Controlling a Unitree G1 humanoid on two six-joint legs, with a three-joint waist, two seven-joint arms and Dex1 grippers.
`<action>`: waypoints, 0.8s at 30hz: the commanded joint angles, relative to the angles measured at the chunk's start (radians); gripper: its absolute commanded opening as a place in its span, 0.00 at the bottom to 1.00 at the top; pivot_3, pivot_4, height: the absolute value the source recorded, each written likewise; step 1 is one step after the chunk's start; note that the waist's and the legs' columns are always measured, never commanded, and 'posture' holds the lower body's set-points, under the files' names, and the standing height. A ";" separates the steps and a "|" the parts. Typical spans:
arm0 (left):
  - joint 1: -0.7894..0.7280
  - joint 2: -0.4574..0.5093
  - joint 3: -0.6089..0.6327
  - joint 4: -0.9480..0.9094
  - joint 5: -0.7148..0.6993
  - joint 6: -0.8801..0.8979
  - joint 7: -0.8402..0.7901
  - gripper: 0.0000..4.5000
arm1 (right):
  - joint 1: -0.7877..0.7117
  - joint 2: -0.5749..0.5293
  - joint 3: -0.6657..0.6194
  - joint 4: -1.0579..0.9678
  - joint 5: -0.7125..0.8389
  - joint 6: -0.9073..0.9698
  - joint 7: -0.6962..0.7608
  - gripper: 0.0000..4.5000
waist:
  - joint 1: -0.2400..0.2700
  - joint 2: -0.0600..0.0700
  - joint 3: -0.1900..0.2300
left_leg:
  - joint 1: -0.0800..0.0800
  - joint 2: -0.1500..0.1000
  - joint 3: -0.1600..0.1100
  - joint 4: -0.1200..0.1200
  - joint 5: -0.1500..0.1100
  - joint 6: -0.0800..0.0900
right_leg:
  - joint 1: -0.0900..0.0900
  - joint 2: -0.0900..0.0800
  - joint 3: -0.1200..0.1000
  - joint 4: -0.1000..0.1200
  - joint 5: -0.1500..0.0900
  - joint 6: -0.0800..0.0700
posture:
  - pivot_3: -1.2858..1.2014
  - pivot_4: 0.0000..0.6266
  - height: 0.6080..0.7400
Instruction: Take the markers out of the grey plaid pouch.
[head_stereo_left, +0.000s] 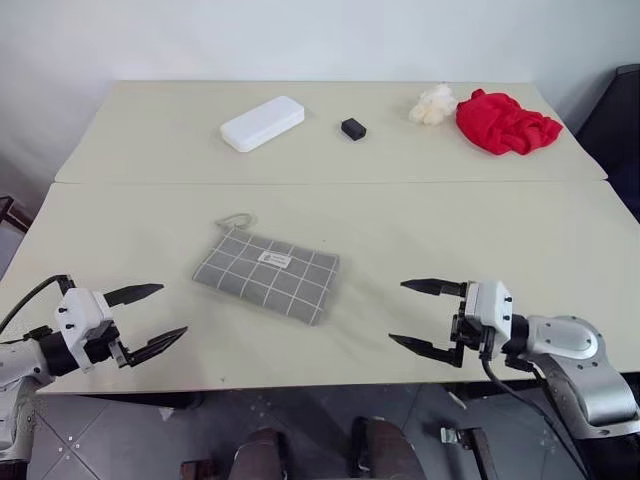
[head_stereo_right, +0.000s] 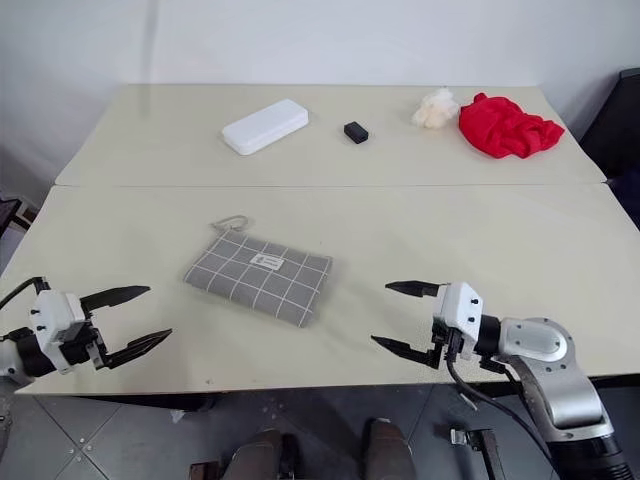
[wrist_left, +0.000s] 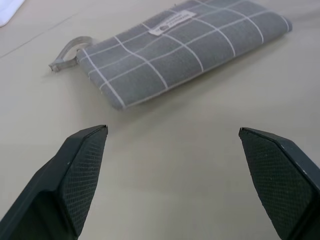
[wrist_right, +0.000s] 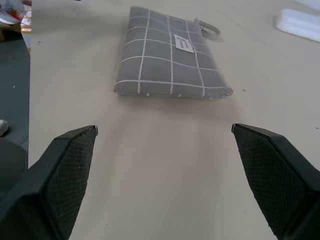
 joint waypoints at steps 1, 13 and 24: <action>0.006 -0.003 0.008 -0.057 -0.035 0.037 0.016 0.99 | 0.001 0.011 -0.003 -0.037 0.002 -0.001 -0.023 1.00 | 0.000 0.000 0.000 | 0.000 0.000 0.000 0.000 0.000 0.000 | 0.000 0.000 0.000 0.000 0.000 0.000 | 0.52 0.24 1.00; -0.031 0.158 0.100 0.127 -0.303 0.545 -0.109 1.00 | -0.185 0.093 0.180 -0.138 -0.038 0.188 -0.118 0.49 | -0.004 0.000 0.000 | 0.001 0.002 0.000 0.000 0.001 -0.001 | -0.001 0.001 0.000 0.001 -0.001 -0.001 | 0.52 0.24 1.00; -0.505 0.208 -0.096 0.423 -0.242 0.896 -0.014 1.00 | -0.409 0.260 0.422 0.085 -0.334 0.254 -0.290 0.01 | 0.006 -0.003 -0.001 | -0.002 -0.001 0.000 0.000 0.001 -0.001 | -0.002 0.001 -0.001 0.002 -0.001 -0.001 | 0.52 0.24 1.00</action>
